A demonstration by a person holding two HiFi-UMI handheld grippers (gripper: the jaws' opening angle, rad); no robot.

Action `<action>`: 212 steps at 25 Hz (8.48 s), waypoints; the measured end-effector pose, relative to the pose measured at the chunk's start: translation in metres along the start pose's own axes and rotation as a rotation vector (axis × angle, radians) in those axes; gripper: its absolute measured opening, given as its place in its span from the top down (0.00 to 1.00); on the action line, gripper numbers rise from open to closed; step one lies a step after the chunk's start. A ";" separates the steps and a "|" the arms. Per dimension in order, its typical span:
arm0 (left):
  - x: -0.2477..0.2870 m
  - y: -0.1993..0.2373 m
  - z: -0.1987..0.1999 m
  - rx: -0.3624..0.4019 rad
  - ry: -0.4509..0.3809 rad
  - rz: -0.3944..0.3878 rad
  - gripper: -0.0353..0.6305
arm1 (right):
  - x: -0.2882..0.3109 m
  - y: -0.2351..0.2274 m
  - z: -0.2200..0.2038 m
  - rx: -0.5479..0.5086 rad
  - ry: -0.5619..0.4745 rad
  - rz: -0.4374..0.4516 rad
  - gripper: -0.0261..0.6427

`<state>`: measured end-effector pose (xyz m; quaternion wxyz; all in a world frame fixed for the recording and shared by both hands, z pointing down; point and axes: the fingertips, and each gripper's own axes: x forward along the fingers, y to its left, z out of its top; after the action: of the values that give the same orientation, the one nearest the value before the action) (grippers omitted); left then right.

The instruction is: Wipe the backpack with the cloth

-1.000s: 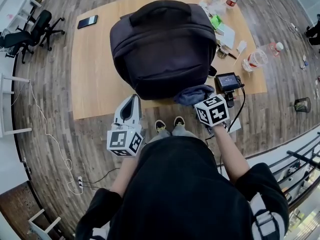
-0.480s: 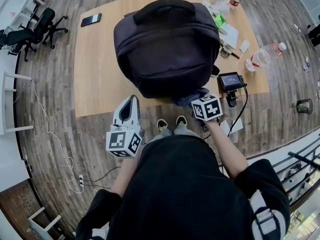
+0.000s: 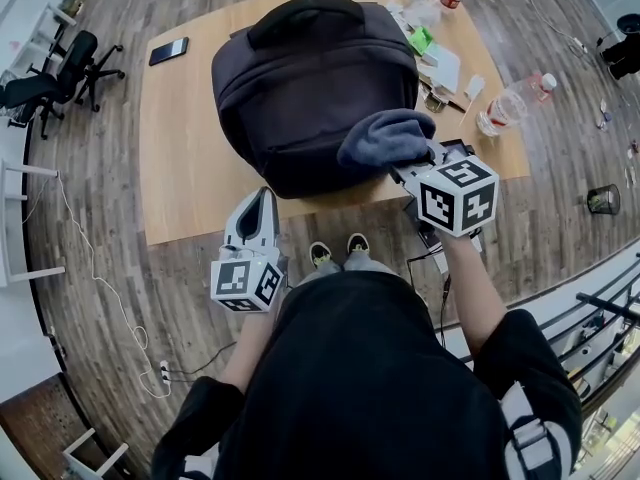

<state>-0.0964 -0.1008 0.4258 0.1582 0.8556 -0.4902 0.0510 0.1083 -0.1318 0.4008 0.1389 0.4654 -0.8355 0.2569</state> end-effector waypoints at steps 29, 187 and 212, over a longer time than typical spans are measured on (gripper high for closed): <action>-0.057 0.040 -0.004 -0.024 -0.014 0.169 0.92 | 0.111 0.142 -0.101 0.855 0.211 0.493 0.88; 0.011 0.011 -0.012 -0.001 0.036 0.019 0.92 | -0.005 -0.024 -0.103 -0.550 -0.071 -0.330 0.86; -0.024 0.031 -0.016 -0.021 0.040 0.101 0.92 | 0.090 0.008 -0.217 -0.338 0.175 -0.200 0.86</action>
<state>-0.1345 -0.0903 0.4424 0.1741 0.8270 -0.5299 0.0709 0.0526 -0.0709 0.6204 0.3119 0.4918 -0.8011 0.1378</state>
